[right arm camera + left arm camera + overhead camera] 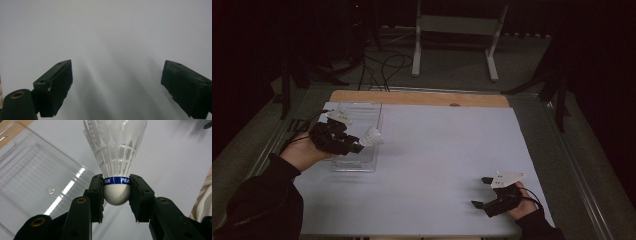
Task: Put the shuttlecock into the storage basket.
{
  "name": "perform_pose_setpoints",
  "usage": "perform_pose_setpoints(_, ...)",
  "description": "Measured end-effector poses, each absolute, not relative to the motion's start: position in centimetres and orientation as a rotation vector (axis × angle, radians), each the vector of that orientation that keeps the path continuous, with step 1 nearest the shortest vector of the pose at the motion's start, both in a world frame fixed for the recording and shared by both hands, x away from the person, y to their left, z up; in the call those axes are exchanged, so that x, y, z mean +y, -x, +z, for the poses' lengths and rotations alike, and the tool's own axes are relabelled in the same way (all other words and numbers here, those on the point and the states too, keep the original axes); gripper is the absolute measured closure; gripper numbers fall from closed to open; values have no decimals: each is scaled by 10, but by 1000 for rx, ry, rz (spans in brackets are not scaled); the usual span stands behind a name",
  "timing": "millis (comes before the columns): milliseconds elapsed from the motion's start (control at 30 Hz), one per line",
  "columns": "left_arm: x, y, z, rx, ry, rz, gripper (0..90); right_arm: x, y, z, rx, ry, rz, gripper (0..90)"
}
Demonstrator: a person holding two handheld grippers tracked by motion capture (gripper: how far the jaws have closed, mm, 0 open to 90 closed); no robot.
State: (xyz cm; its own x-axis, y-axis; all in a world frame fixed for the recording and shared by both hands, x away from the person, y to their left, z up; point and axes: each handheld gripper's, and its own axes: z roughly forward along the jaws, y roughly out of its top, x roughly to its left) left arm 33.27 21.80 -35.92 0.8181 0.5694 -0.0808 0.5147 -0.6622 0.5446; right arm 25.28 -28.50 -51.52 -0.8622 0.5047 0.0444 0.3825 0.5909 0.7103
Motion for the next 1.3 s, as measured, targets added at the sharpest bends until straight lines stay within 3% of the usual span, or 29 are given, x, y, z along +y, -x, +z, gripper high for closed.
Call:
perform_pose_setpoints(700, 241, -334, -361, 934, -2378, 201, 658, -284, -252, -514, 2656, -735, 1142, 103)
perform_pose_setpoints(1300, 271, -341, -374, 1234, -2304, 248, 659, -283, -252, -515, 2666, -739, 1137, 103)
